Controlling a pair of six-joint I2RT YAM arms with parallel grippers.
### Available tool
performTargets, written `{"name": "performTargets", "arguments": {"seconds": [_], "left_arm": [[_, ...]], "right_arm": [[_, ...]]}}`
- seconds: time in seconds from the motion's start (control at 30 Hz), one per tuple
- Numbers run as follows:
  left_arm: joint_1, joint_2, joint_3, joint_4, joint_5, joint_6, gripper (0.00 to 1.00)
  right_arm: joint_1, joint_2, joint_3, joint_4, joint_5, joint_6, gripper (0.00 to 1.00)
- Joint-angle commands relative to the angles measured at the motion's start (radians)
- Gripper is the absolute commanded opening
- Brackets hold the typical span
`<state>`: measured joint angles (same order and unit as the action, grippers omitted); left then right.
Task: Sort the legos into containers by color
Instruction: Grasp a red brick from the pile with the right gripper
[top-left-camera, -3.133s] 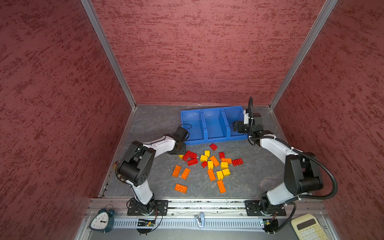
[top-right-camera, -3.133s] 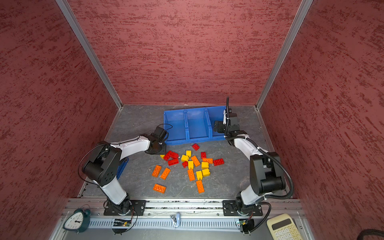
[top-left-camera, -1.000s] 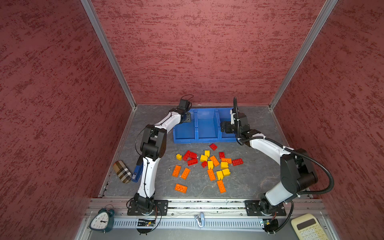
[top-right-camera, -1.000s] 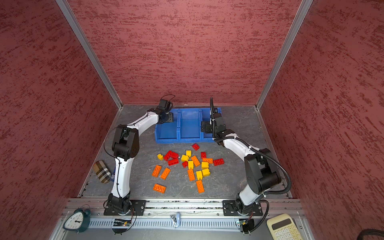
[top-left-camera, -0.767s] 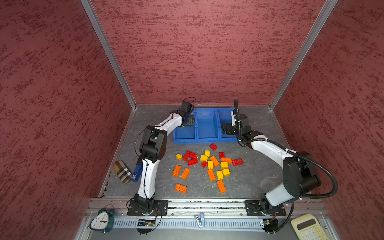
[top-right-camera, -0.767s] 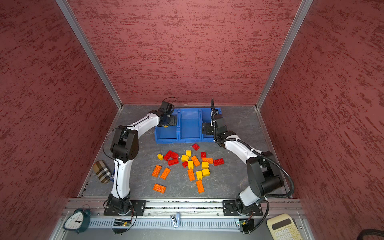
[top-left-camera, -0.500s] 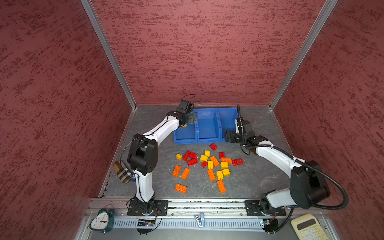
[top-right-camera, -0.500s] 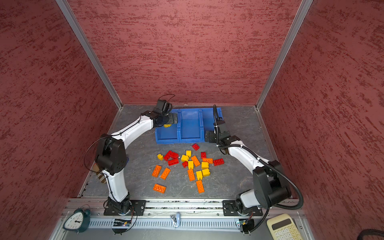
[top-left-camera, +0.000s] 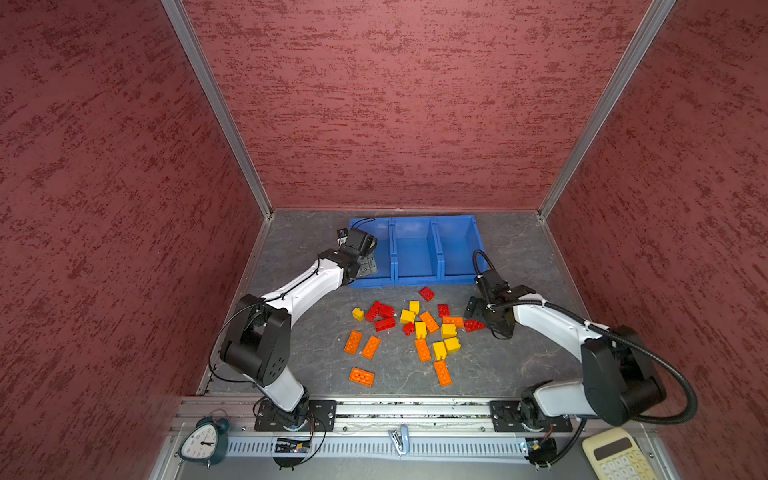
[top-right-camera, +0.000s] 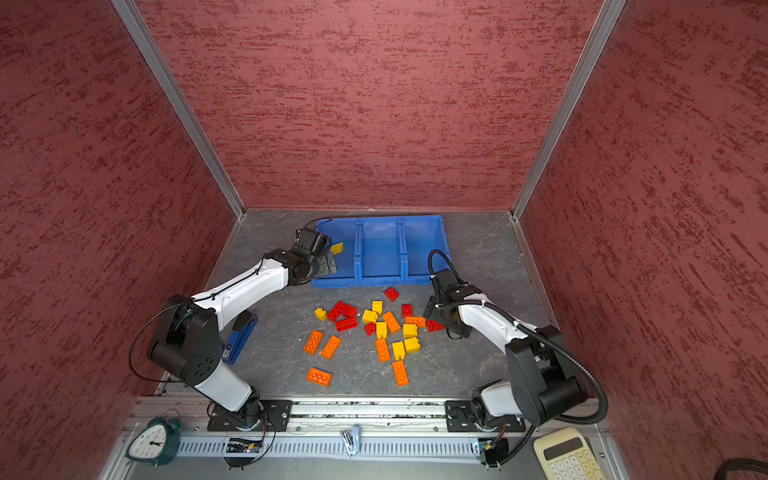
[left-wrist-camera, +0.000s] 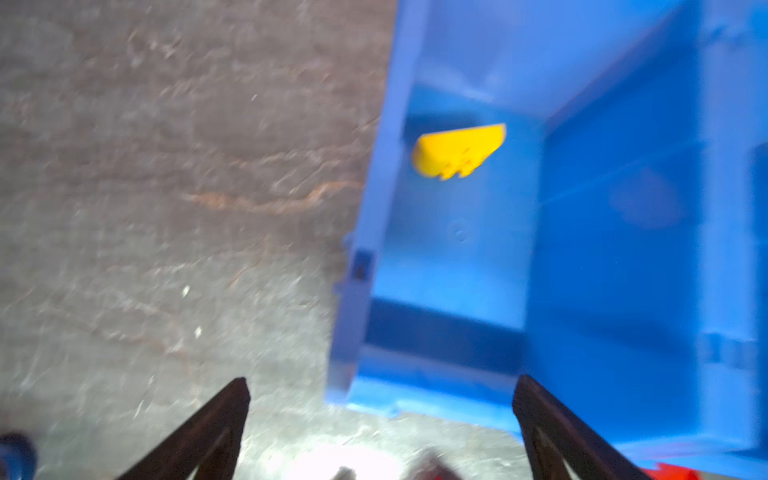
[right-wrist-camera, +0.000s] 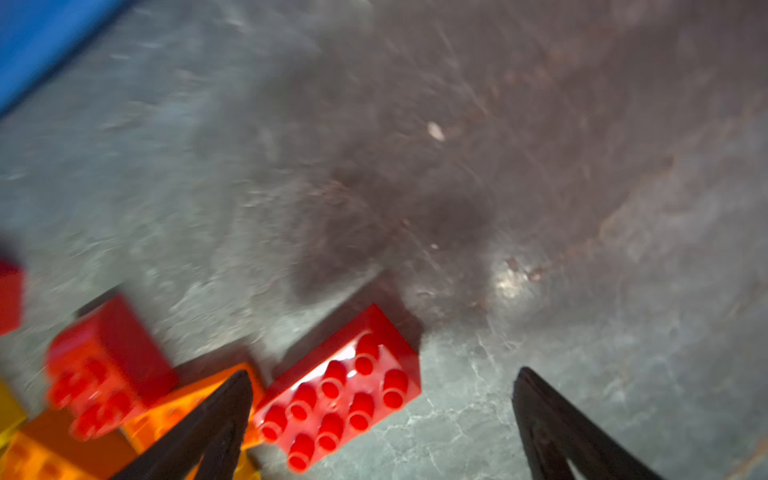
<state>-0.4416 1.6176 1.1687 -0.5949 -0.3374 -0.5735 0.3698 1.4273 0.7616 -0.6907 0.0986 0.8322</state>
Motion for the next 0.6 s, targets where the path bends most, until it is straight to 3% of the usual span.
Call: {"name": "performTargets", "arguments": {"seconds": [0.0,0.17,0.57], "left_arm": [[0.010,-0.023,-0.033,-0.025,-0.052,-0.050,0.99],[0.025,0.011,-0.032,-0.014,-0.076,-0.035,1.00],[0.082,0.094,0.005,0.042,-0.097,0.041,0.99]], "right_arm": [[0.006,0.048,0.037,-0.038,0.052,0.164,0.99],[0.010,0.085,0.029,-0.029,0.038,0.177,0.97],[0.020,0.010,-0.067,0.018,-0.010,0.141,0.49]]}}
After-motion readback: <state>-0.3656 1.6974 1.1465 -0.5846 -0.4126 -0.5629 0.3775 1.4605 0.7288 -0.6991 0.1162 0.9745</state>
